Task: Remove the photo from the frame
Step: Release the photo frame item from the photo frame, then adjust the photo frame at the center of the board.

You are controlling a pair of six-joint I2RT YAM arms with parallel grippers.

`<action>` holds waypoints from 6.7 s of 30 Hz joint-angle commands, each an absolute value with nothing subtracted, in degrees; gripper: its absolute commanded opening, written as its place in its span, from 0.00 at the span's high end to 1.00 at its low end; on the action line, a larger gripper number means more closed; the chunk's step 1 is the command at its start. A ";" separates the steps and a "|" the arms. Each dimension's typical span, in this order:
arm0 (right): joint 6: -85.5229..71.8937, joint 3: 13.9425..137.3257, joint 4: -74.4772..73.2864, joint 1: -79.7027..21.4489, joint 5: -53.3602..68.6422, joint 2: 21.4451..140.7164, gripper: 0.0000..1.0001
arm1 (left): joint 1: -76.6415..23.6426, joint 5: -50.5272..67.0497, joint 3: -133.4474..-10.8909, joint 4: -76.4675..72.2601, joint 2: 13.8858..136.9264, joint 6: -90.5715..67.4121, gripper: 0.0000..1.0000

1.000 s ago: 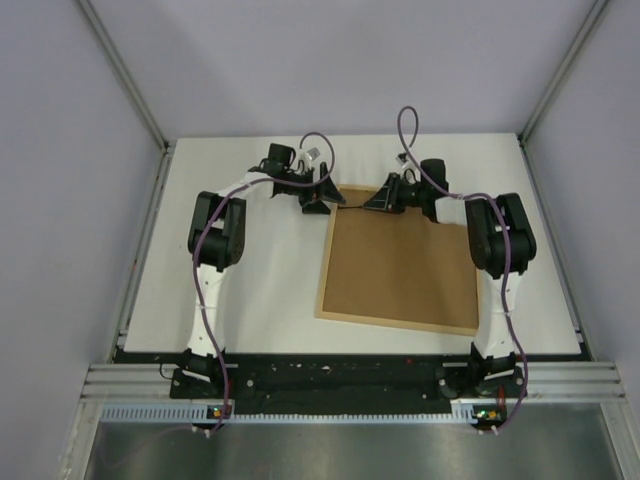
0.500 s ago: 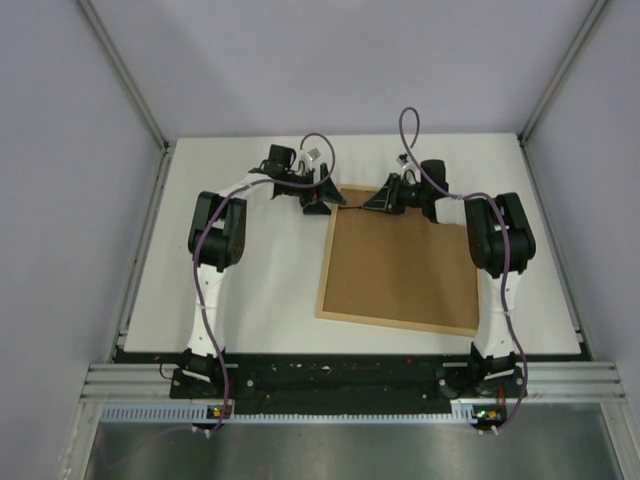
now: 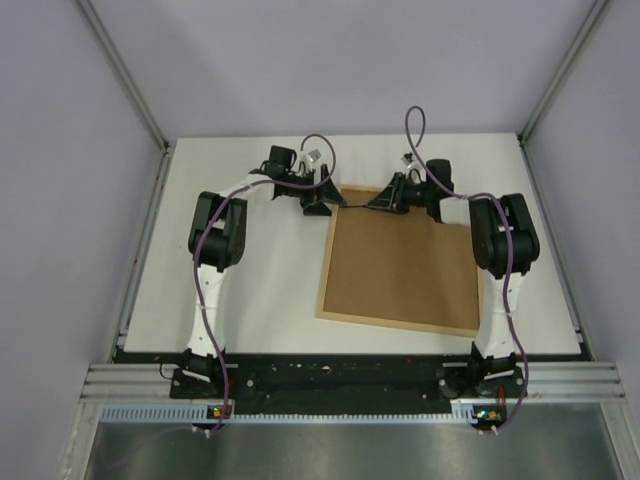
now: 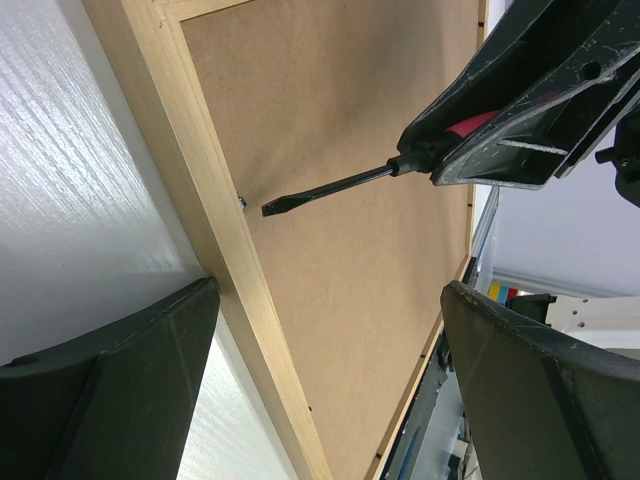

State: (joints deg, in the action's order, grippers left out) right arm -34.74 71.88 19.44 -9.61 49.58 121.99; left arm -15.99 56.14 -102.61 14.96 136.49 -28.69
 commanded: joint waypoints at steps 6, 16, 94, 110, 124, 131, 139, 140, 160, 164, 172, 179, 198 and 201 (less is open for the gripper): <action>-30.50 72.77 18.11 -8.97 48.78 120.67 1.00 | -16.96 58.10 -101.87 13.36 134.56 -29.53 0.02; -31.73 74.26 20.04 -10.54 48.96 123.40 1.00 | -17.14 58.62 -101.69 12.30 134.74 -30.59 0.02; -26.02 76.02 15.56 -12.13 50.00 127.61 1.00 | -17.75 59.15 -99.76 10.63 133.15 -32.08 0.02; -23.73 81.82 12.39 -17.05 51.24 132.28 1.00 | -18.46 59.24 -99.84 11.34 133.16 -31.47 0.02; -23.82 91.31 1.06 -24.25 46.15 127.18 1.00 | -18.81 58.97 -100.28 12.13 133.07 -30.67 0.02; -23.03 96.85 -3.78 -28.91 44.12 125.25 1.00 | -19.16 58.97 -100.28 11.95 133.15 -30.76 0.02; -22.68 100.45 -7.82 -32.34 41.66 125.07 1.00 | -19.34 58.98 -100.28 12.22 132.98 -30.50 0.02; -23.02 100.55 -8.08 -32.60 41.23 124.89 1.00 | -19.34 58.97 -100.28 12.22 132.98 -30.50 0.02; -14.50 78.76 -10.02 -18.19 42.80 105.30 1.00 | -15.12 25.59 -104.93 32.69 130.25 -22.15 0.02; -11.96 73.93 -10.28 -18.11 42.02 101.17 1.00 | -15.12 21.63 -109.58 35.93 133.32 -21.62 0.02; -9.67 65.05 -8.96 -18.45 39.99 98.87 1.00 | -15.99 20.13 -115.31 38.06 137.98 -22.85 0.01; -7.39 63.72 -10.11 -19.77 38.06 99.85 1.00 | -19.33 18.20 -117.51 40.25 139.22 -22.06 0.06; 3.60 56.78 -19.51 -22.06 32.69 96.50 1.00 | -20.65 10.11 -123.66 41.92 143.35 -18.20 0.27; 3.17 56.08 -19.95 -22.24 35.41 97.20 1.00 | -20.74 10.20 -123.75 42.10 143.79 -18.02 0.28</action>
